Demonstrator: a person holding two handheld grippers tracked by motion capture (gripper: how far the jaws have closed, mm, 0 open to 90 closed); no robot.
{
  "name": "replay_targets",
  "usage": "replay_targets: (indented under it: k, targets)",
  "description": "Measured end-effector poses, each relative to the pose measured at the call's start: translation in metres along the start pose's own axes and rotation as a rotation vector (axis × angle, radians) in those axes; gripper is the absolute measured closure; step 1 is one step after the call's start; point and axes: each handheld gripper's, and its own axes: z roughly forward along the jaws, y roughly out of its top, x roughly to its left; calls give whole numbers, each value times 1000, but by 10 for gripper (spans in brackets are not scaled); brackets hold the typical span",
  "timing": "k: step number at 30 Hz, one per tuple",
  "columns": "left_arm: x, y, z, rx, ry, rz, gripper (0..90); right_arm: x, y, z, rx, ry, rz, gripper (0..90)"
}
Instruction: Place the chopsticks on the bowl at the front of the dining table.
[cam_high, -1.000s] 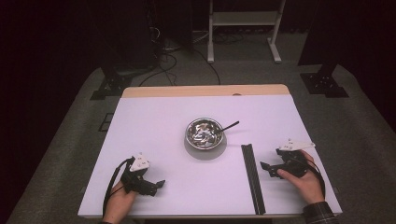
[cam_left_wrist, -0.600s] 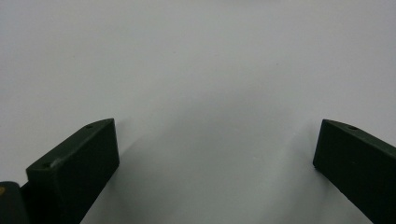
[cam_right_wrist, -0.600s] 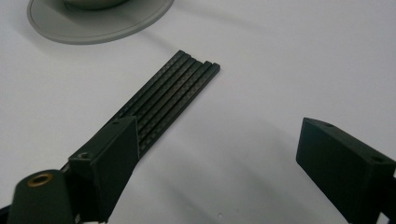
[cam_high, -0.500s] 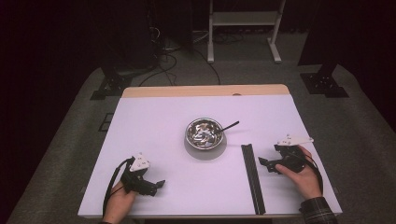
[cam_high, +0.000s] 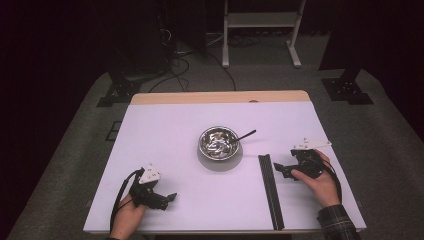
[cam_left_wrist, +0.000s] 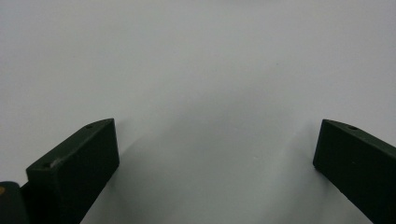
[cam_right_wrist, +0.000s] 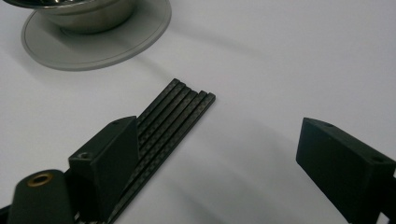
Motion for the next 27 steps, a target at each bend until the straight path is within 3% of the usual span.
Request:
replay_targets:
  k: [12,27]
  targets:
    - [0,0,0,0,0,0,0,-6,5,25,43,0,11,122]
    - [0,0,0,0,0,0,0,-7,2,36,84,-5,6,122]
